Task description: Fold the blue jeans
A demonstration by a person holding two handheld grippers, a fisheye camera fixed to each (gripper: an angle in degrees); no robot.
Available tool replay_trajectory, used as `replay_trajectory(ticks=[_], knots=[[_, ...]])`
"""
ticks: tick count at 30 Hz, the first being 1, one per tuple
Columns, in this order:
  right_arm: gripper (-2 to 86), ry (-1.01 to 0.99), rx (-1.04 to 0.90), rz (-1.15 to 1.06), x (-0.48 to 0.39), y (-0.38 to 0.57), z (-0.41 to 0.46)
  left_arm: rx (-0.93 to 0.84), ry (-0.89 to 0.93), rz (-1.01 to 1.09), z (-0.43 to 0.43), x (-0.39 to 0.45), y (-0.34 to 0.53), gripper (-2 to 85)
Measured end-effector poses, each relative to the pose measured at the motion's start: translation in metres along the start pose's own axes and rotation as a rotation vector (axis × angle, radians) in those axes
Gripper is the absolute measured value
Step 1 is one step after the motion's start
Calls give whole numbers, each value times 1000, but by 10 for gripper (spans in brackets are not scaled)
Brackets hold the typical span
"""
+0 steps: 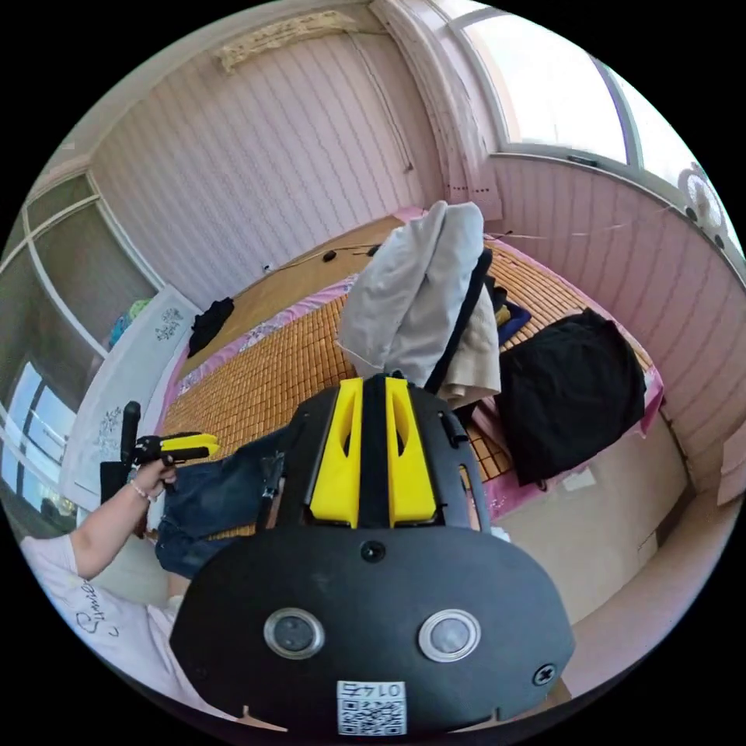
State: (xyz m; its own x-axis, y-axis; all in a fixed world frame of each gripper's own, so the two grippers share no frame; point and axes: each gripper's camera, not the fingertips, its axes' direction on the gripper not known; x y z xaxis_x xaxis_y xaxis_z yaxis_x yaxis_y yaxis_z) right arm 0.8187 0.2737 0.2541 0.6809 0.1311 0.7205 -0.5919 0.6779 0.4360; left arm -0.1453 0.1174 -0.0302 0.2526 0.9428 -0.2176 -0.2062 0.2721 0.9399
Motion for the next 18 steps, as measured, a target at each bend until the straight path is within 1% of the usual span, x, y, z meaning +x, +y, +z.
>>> replay_trajectory(ticks=[2, 4, 6, 7, 9, 10, 11, 12, 13, 15, 16, 17, 18], knots=[[94, 2, -7, 43, 25, 20, 10, 30, 21, -2, -32, -20, 30, 83], [116, 3, -48, 98, 57, 54, 22, 35, 40, -61, -61, -48, 77, 83], [131, 1, -134, 253, 109, 115, 38, 17, 95, -175, -100, -86, 155, 83], [132, -6, -156, 303, 122, 132, 42, 13, 101, -210, -110, -95, 176, 84], [134, -92, -235, 521, 166, 205, 57, 15, 89, -416, -151, -134, 269, 85], [135, -117, -252, 574, 174, 222, 61, 23, 84, -481, -162, -143, 293, 85], [142, -174, -271, 677, 187, 252, 68, 43, 74, -620, -182, -161, 342, 85], [151, -240, -258, 757, 195, 277, 73, 64, 66, -757, -202, -176, 390, 85], [155, -276, -239, 797, 198, 287, 76, 80, 65, -822, -212, -182, 414, 85], [163, -423, -145, 946, 212, 312, 82, 165, 46, -1040, -249, -196, 495, 88], [160, -451, -117, 969, 215, 314, 83, 193, 44, -1086, -257, -198, 513, 88], [156, -488, -73, 983, 219, 311, 84, 253, 46, -1174, -274, -201, 546, 91], [142, -498, -70, 970, 220, 303, 86, 315, 52, -1265, -288, -203, 577, 95]])
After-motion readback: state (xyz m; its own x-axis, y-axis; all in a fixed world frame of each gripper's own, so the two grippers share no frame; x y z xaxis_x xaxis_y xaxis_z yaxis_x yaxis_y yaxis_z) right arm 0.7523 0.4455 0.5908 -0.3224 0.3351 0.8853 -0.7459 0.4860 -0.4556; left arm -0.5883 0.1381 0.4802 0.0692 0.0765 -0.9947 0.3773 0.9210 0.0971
